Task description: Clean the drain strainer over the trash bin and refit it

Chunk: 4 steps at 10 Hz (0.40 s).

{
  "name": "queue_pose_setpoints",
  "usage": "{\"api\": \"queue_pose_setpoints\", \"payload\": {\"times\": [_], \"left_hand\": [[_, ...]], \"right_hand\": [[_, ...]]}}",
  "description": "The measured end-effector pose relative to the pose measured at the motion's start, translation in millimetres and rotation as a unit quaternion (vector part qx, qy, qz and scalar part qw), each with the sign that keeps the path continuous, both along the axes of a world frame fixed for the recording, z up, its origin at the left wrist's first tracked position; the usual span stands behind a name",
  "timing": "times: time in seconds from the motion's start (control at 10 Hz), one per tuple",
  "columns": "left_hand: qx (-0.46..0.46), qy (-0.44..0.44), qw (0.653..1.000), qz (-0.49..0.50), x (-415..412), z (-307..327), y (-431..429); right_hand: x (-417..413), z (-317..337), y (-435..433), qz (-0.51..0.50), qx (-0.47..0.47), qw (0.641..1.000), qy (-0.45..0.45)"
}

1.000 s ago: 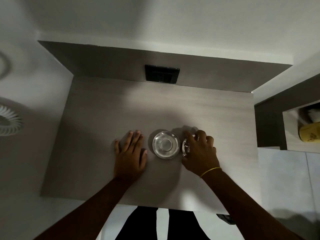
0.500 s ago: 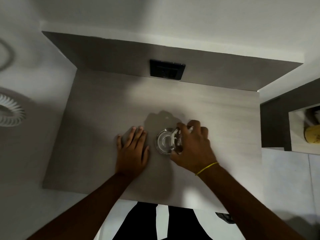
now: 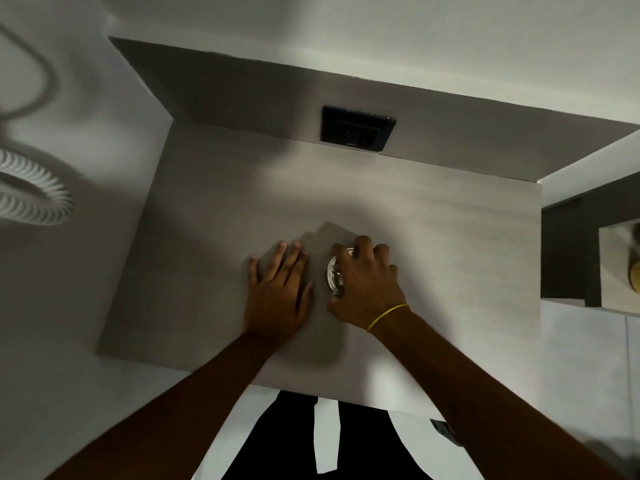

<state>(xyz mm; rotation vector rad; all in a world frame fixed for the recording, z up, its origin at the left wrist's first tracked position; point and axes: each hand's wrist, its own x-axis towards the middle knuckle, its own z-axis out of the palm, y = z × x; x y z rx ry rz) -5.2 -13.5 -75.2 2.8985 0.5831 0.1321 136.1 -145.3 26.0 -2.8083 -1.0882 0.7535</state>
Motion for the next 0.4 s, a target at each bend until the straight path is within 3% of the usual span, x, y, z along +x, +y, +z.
{"api": "queue_pose_setpoints", "payload": {"times": [0.2,0.4], "left_hand": [[0.016,-0.028,0.999,-0.016,32,34,19],[-0.01,-0.01,1.0,0.005,19,27,9]], "right_hand": [[21,35,10,-0.025,0.036,0.998,-0.039],[18,38,3,-0.027,0.035,0.997,-0.066]]}}
